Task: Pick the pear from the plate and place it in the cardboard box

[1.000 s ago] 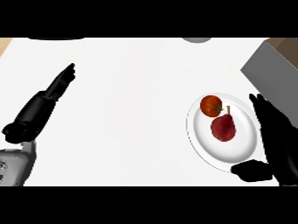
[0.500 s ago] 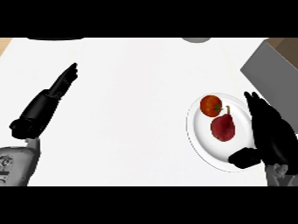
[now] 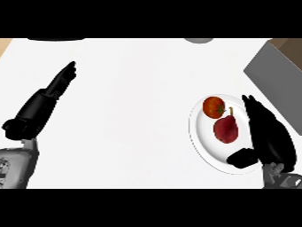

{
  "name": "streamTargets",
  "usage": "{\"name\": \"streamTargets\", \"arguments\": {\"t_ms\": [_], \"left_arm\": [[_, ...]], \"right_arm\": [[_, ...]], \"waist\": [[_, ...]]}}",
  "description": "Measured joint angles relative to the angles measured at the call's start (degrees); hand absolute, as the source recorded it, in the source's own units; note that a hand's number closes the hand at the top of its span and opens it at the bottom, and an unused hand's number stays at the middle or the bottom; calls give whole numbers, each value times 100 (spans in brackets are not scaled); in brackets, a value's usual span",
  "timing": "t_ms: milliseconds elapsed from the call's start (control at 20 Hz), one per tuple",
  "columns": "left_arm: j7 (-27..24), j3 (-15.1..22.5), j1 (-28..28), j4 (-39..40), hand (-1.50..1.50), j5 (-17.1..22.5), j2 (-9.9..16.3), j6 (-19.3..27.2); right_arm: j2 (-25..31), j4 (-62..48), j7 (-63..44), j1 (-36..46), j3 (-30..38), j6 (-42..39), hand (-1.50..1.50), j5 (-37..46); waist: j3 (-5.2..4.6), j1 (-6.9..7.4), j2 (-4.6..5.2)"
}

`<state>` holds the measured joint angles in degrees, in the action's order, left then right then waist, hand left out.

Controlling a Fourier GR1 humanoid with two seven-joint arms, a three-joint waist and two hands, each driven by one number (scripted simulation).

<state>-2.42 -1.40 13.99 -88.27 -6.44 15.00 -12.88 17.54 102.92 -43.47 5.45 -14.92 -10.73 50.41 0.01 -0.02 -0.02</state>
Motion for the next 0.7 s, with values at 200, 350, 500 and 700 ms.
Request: {"name": "streamTargets", "arguments": {"t_ms": [200, 350, 500, 700], "left_arm": [[-140, -28, -86, 23, 0, -101, -67, -15], [-82, 19, -168, -102, 0, -210, -186, 24], [-51, -66, -252, -216, 0, -167, -140, -116], [-37, -127, -264, -236, 0, -187, -158, -182]], "right_arm": [[-89, -380, 181, 116, 193, 6, -150, 153], [-154, -473, 244, 114, 330, -48, -150, 267], [-301, -632, 325, 107, 379, 3, -150, 364], [-439, -959, 640, 50, 439, 191, 150, 430]], "waist": [[-1, 4, 2], [0, 3, 1], [-1, 6, 0], [1, 5, 1]]}}
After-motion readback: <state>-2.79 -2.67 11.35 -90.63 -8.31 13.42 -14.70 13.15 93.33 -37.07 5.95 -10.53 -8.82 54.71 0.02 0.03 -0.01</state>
